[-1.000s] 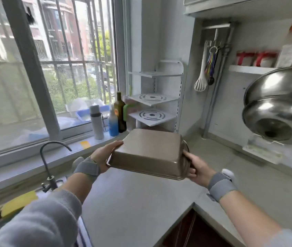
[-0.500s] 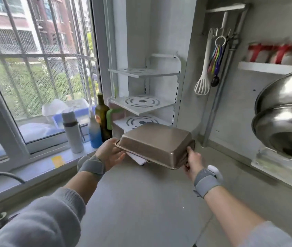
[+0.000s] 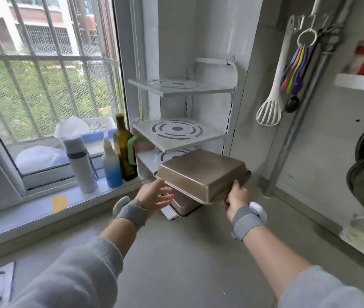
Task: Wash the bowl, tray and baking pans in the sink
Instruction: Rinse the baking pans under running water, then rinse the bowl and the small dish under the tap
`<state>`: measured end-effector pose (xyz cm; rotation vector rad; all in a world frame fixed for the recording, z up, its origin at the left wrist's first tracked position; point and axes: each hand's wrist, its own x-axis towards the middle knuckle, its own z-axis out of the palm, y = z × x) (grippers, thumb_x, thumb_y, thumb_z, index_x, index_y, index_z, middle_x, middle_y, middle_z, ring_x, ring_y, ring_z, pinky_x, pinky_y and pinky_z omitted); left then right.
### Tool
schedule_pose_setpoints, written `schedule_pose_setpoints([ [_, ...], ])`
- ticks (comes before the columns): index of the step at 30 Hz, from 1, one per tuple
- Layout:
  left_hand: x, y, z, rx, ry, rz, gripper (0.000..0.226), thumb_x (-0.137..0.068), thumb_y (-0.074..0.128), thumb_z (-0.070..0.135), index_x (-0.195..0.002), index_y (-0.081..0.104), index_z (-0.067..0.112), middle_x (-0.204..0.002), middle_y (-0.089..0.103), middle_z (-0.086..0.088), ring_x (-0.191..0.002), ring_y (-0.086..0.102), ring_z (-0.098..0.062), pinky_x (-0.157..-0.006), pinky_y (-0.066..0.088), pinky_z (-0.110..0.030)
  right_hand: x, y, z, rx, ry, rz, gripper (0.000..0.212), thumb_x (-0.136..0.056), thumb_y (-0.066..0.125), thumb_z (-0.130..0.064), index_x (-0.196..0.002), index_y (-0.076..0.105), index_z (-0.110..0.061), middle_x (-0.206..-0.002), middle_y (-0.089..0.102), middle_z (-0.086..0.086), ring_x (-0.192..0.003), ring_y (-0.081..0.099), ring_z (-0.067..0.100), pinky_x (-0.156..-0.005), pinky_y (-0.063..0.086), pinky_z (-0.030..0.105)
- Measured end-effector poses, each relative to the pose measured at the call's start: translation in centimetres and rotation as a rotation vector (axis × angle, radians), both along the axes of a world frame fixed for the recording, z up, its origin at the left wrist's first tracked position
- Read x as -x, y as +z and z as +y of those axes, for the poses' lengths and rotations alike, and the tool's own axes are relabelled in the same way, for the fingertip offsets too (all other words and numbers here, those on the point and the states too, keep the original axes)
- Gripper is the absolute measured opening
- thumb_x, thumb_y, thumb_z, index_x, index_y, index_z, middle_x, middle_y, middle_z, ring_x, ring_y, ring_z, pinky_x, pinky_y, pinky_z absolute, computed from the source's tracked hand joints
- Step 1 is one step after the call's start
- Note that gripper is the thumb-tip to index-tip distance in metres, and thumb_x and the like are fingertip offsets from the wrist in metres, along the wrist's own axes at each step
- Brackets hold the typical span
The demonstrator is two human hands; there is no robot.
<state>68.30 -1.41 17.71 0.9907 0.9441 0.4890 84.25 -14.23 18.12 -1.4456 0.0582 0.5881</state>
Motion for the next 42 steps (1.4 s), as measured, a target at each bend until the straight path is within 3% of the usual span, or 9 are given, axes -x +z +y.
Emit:
schedule_pose_setpoints([
  [4, 0.2, -1.1, 0.3, -0.136, -0.053, 0.263, 0.017, -0.098, 0.046, 0.015, -0.088, 0.058, 0.007, -0.081, 0.062, -0.007, -0.066, 0.058, -0.016, -0.052, 0.049, -0.019, -1.1, -0.1, 2.5, -0.017, 0.055, 0.056, 0.033, -0.102, 0.039, -0.027, -0.075, 0.042, -0.01, -0.059, 0.034, 0.006, -0.047, 0.033, 0.017, -0.043, 0.041, 0.024],
  [11, 3.5, -4.4, 2.3, -0.327, -0.158, 0.554, 0.014, -0.096, 0.049, 0.018, -0.095, 0.06, 0.009, -0.083, 0.068, -0.005, -0.072, 0.064, -0.017, -0.066, 0.052, -0.026, -2.2, -0.7, 6.9, 0.022, 0.291, 0.136, 0.028, -0.104, 0.027, -0.02, -0.124, 0.044, -0.01, -0.08, 0.058, 0.011, -0.031, 0.056, 0.014, -0.029, 0.036, 0.013],
  [19, 6.9, -7.0, 2.5, -0.522, -0.271, 0.918, 0.016, -0.092, 0.047, 0.015, -0.089, 0.062, 0.011, -0.078, 0.066, -0.003, -0.056, 0.059, -0.013, -0.043, 0.042, -0.016, -1.8, -1.6, 8.4, -0.01, 0.361, 0.2, 0.037, -0.104, 0.022, -0.022, -0.13, 0.041, -0.007, -0.085, 0.059, 0.015, -0.06, 0.06, 0.026, -0.037, 0.049, 0.023],
  [22, 8.6, -8.3, 2.0, -0.486, -0.257, 0.964, 0.019, -0.093, 0.046, 0.015, -0.095, 0.064, 0.007, -0.081, 0.066, -0.005, -0.06, 0.059, -0.017, -0.038, 0.039, -0.015, -1.3, -3.3, 7.7, 0.184, 0.462, 0.05, 0.052, -0.103, 0.017, -0.044, -0.103, 0.05, -0.004, -0.072, 0.063, 0.014, -0.058, 0.059, 0.024, -0.048, 0.043, 0.025],
  [26, 12.5, -10.0, 0.1, -0.417, -0.247, 0.998, 0.026, -0.094, 0.045, 0.014, -0.106, 0.064, 0.0, -0.083, 0.065, -0.007, -0.059, 0.057, -0.015, -0.037, 0.037, -0.012, 1.0, -8.0, 7.5, 0.332, 0.571, -0.124, 0.065, -0.099, 0.019, -0.054, -0.083, 0.054, -0.002, -0.064, 0.063, 0.016, -0.037, 0.054, 0.02, -0.037, 0.036, 0.017],
  [31, 20.5, -11.3, -3.3, -0.303, -0.18, 1.06, 0.028, -0.094, 0.047, 0.015, -0.11, 0.062, -0.002, -0.087, 0.064, -0.008, -0.071, 0.059, -0.02, -0.048, 0.043, -0.017, 10.7, -11.2, 7.3, 0.554, 1.166, -0.429, 0.035, -0.1, 0.039, -0.028, -0.071, 0.045, -0.01, -0.062, 0.058, 0.012, -0.035, 0.05, 0.014, -0.041, 0.036, 0.019],
  [35, 27.6, -11.0, -5.4, -0.266, -0.102, 1.089, 0.029, -0.094, 0.047, 0.022, -0.109, 0.064, 0.005, -0.09, 0.068, -0.005, -0.075, 0.065, -0.021, -0.057, 0.05, -0.022, 20.1, -11.1, 6.5, 0.761, 1.817, -0.756, 0.023, -0.097, 0.046, -0.021, -0.079, 0.053, -0.008, -0.09, 0.066, 0.018, -0.056, 0.056, 0.014, -0.045, 0.043, 0.013],
  [38, 35.6, -11.0, -8.4, -0.266, -0.014, 1.1, 0.024, -0.093, 0.049, 0.022, -0.099, 0.068, 0.009, -0.097, 0.072, -0.008, -0.085, 0.068, -0.022, -0.074, 0.052, -0.027, 29.6, -10.4, 6.2, 0.778, 2.005, -0.902, 0.027, -0.098, 0.046, -0.025, -0.105, 0.06, -0.002, -0.105, 0.069, 0.016, -0.065, 0.061, 0.016, -0.057, 0.048, 0.018],
  [42, 49.8, -11.2, -14.9, -0.176, 0.166, 1.106, 0.021, -0.092, 0.052, 0.021, -0.099, 0.068, 0.009, -0.1, 0.071, -0.011, -0.088, 0.065, -0.024, -0.077, 0.051, -0.026, 44.6, -11.0, 5.2, 0.65, 2.087, -1.002, 0.024, -0.098, 0.048, -0.022, -0.077, 0.054, -0.013, -0.096, 0.063, 0.015, -0.057, 0.06, 0.008, -0.046, 0.043, 0.012],
])
